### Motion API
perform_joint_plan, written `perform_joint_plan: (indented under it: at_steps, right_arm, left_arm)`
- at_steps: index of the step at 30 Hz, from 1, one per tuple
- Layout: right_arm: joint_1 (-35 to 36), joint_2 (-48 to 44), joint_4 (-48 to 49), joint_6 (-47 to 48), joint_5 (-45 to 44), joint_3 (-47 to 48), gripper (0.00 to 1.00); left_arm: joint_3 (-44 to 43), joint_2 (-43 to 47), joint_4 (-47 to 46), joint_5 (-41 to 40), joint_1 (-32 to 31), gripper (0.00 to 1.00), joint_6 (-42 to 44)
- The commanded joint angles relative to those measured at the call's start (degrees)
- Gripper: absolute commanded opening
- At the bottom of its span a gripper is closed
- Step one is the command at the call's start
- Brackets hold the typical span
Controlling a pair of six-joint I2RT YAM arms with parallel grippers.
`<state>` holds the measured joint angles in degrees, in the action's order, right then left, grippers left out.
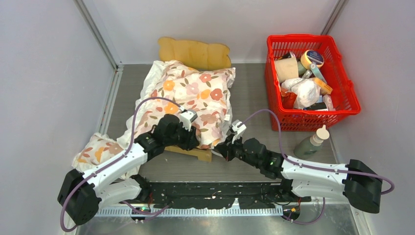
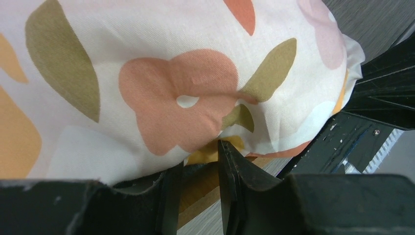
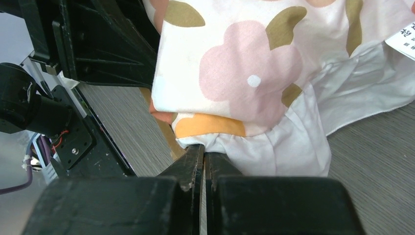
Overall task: Set up the pet bed
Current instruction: Cross the ropes on the bed frame.
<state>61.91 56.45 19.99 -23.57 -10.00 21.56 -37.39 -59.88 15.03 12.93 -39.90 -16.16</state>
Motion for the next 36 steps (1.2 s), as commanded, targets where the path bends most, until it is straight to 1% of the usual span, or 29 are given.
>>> perform_joint_plan:
  at_steps: [1,3,5,9,13,16,21,22,25,27,29,31,34,36]
  right_arm:
    - [0.12,-0.23,-0.76,2.37,-0.84,1.63,0.05]
    - [0.16,1.28,-2.21,2.96,0.08,3.53,0.05]
    - [0.14,2.55,-2.92,3.15,0.91,4.96,0.05]
    - [0.09,3.85,-3.9,3.22,0.57,7.5,0.05]
    - [0.14,3.86,-4.72,4.29,0.69,9.1,0.05]
    - [0.12,3.64,-5.75,5.43,0.61,9.81,0.05]
    - [0.17,3.74,-6.08,6.29,0.86,10.06,0.05]
    - [0.16,3.82,-6.03,6.45,0.9,10.18,0.05]
    - [0.07,3.97,-6.11,7.04,0.74,10.67,0.05]
    - [0.06,4.1,-6.26,7.43,0.58,10.99,0.05]
    - [-0.01,4.34,-6.28,7.47,0.04,11.16,0.05]
    - [-0.22,4.83,-6.24,6.51,-0.43,11.33,0.05]
    - [-0.46,5.33,-6.31,3.41,-1.97,11.37,0.05]
    - [-0.47,5.48,-5.38,1.67,-2.71,10.88,0.05]
  left_arm:
    - [-2.25,0.04,-0.93,-1.59,-0.15,0.35,0.52]
    - [-2.6,0.47,-0.39,-1.35,-0.09,0.34,0.86]
    - [-4.1,1.71,1.59,-1.08,-0.09,0.34,2.96]
    - [-7.26,7.28,5.79,-2.28,-0.1,0.35,11.63]
    - [-11.06,10.63,8.56,2.91,-0.09,0.39,19.15]
    - [-14.43,8.87,10.96,6.48,-0.09,0.41,21.34]
    - [-15.69,1.86,10.23,11.0,-0.18,0.42,28.2]
    - [-16.49,0.28,11.31,13.32,-0.18,0.42,30.37]
    - [-18.85,-3.92,14.85,15.18,-0.69,0.43,33.74]
    - [-19.32,-4.67,15.87,13.43,-1.23,0.44,34.67]
    - [-19.4,-3.89,16.03,11.41,-1.47,0.42,34.41]
    - [-18.63,-0.64,15.39,9.82,-1.54,0.41,32.62]
    - [-15.78,5.11,13.61,8.04,-1.74,0.42,28.63]
    - [-13.78,7.8,14.69,7.99,-1.76,0.42,26.29]
